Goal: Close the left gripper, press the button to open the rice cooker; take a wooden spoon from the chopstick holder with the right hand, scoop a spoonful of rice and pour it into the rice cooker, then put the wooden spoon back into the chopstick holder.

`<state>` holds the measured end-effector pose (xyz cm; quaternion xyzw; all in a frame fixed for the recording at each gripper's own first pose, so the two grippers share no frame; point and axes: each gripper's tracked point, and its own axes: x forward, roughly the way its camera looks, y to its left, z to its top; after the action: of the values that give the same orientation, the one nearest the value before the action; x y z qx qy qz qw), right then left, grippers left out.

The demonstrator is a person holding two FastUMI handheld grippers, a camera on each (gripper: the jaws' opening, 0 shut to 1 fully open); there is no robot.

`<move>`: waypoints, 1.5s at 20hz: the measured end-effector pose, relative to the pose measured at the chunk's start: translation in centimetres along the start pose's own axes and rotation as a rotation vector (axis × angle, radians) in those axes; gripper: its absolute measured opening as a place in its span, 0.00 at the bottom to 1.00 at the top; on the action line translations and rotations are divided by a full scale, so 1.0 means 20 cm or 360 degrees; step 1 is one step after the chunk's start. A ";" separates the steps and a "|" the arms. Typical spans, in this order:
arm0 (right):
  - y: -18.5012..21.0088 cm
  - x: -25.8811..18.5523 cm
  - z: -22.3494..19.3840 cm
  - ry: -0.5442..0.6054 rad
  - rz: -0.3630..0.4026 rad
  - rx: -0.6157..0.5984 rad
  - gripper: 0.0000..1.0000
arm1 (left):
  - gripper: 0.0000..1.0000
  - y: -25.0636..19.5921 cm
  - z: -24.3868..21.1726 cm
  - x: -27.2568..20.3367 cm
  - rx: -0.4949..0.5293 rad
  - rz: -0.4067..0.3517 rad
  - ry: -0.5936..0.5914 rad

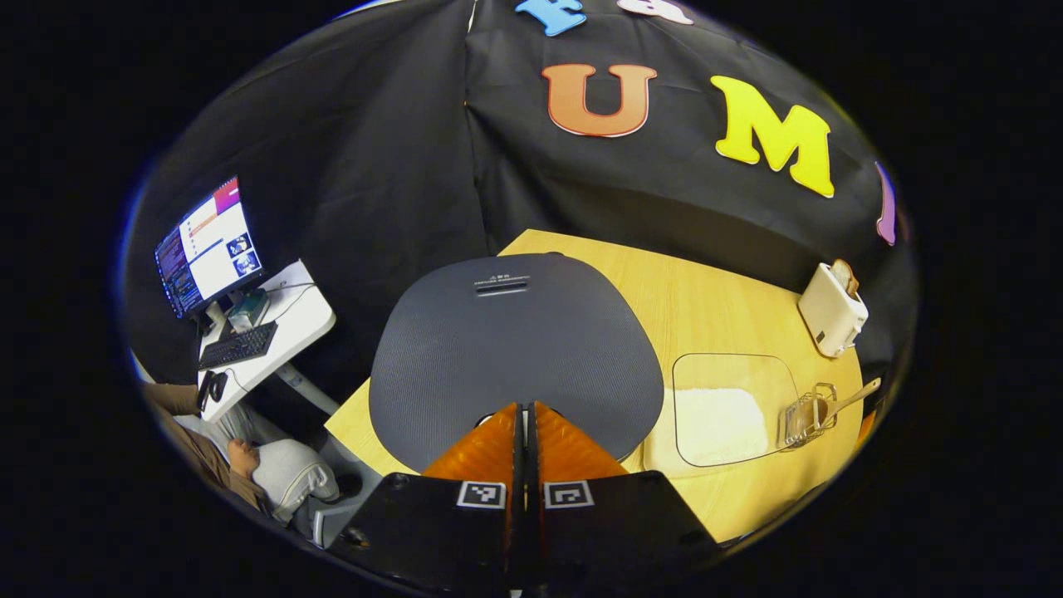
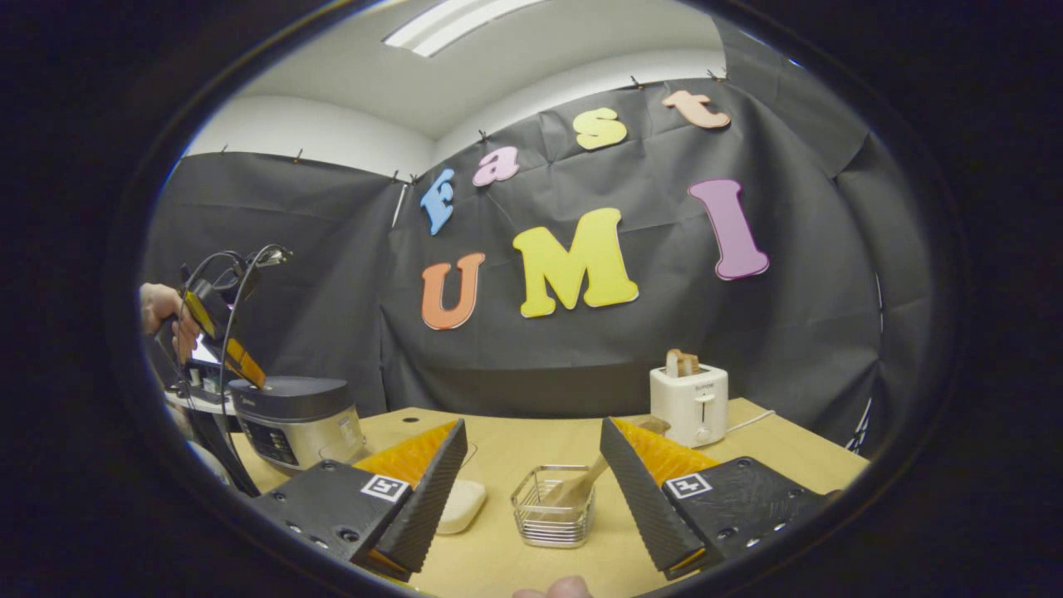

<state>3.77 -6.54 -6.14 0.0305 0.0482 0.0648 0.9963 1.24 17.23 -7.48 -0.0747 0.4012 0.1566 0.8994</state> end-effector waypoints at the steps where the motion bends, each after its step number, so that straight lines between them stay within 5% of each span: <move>1: -0.01 0.00 0.00 0.0005 -0.0004 0.0004 0.96 | 0.03 -0.01 0.01 -0.01 0.0012 0.0007 -0.0028; 6: -0.04 -0.03 0.07 -0.0027 -0.0028 -0.0004 0.96 | 0.03 0.00 0.08 -0.04 0.0034 0.0046 -0.0179; 10: -0.05 -0.04 0.09 -0.0034 -0.0047 -0.0001 0.96 | 0.08 -0.01 0.26 -0.11 0.0000 0.0030 -0.0472; 11: -0.06 -0.05 0.09 -0.0037 -0.0052 -0.0002 0.96 | 0.15 0.02 0.30 -0.14 0.0007 0.0073 -0.0526; 13: -0.06 -0.05 0.09 -0.0037 -0.0062 0.0000 0.96 | 0.57 0.09 0.40 -0.19 0.0060 0.0139 -0.0661; 16: -0.05 -0.06 0.08 -0.0007 -0.0061 -0.0009 0.96 | 0.99 0.06 0.50 -0.19 -0.0003 0.0092 -0.0786; 23: -0.13 -0.13 0.18 -0.0066 -0.0159 -0.0108 0.96 | 0.99 0.07 0.74 -0.36 0.0104 0.0121 -0.1107; 30: -0.13 -0.15 0.12 -0.0015 -0.0164 -0.0102 0.96 | 0.99 -0.07 0.54 -0.44 0.0156 0.0026 -0.1200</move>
<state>1.38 -9.58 -3.61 -0.0036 0.0429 0.0149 0.9990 3.74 16.88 6.22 0.0343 0.0496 0.1608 0.9851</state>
